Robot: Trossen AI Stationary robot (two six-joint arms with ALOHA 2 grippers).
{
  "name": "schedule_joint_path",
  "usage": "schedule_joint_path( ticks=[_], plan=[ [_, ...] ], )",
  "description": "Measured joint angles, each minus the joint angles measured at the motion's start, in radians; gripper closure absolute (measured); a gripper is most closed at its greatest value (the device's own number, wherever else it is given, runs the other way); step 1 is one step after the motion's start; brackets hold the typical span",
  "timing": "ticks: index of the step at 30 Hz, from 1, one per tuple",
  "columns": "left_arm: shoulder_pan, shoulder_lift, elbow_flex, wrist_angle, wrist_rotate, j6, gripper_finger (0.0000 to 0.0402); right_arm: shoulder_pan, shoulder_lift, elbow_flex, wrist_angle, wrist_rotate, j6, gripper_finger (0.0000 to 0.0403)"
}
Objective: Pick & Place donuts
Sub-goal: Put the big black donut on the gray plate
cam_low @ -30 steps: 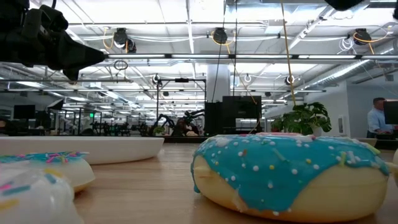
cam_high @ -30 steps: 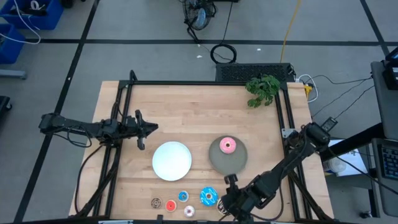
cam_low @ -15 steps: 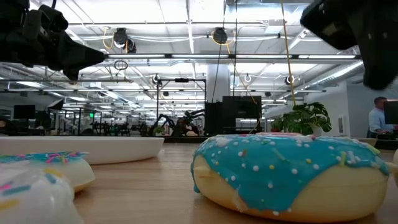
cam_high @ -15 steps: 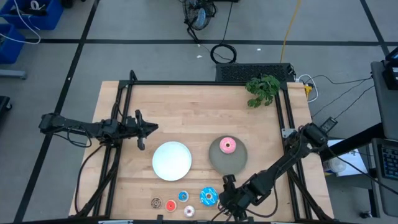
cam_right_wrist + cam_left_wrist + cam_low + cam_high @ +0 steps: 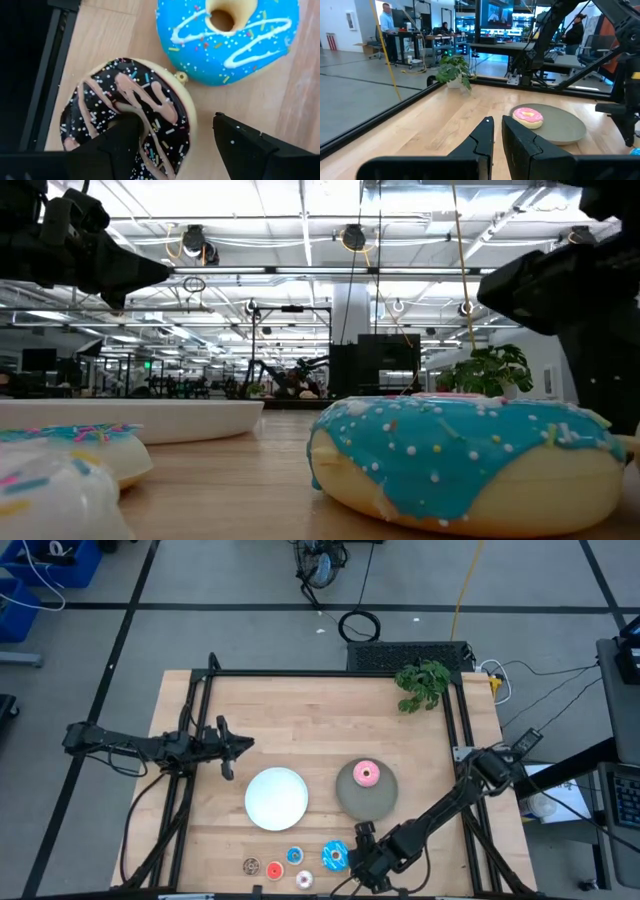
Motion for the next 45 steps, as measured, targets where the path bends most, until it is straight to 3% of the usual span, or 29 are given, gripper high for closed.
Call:
schedule_joint_path(
  ticks=[9, 15, 20, 29, 37, 45],
  plan=[
    [0.0, 0.0, 0.0, -0.008, 0.0, -0.004, 0.036, -0.001, 0.013, -0.005, -0.001, -0.001, -0.001, 0.021],
    [0.0, 0.0, 0.0, -0.007, 0.0, -0.004, 0.036, -0.008, 0.007, -0.006, -0.023, -0.007, 0.06, 0.0304],
    [0.0, 0.0, 0.0, -0.007, 0.0, -0.004, 0.036, -0.009, -0.035, -0.009, -0.043, -0.032, 0.02, 0.0387],
    [0.0, 0.0, 0.0, -0.007, 0.0, -0.004, 0.036, -0.022, -0.238, -0.009, -0.12, -0.017, 0.017, 0.0393],
    [0.0, 0.0, 0.0, -0.005, -0.001, -0.004, 0.036, -0.055, -0.458, -0.006, -0.346, 0.167, 0.058, 0.0391],
    [0.0, 0.0, 0.0, -0.008, -0.019, -0.001, 0.036, -0.124, -0.492, -0.006, -0.495, 0.198, 0.116, 0.0394]
  ],
)
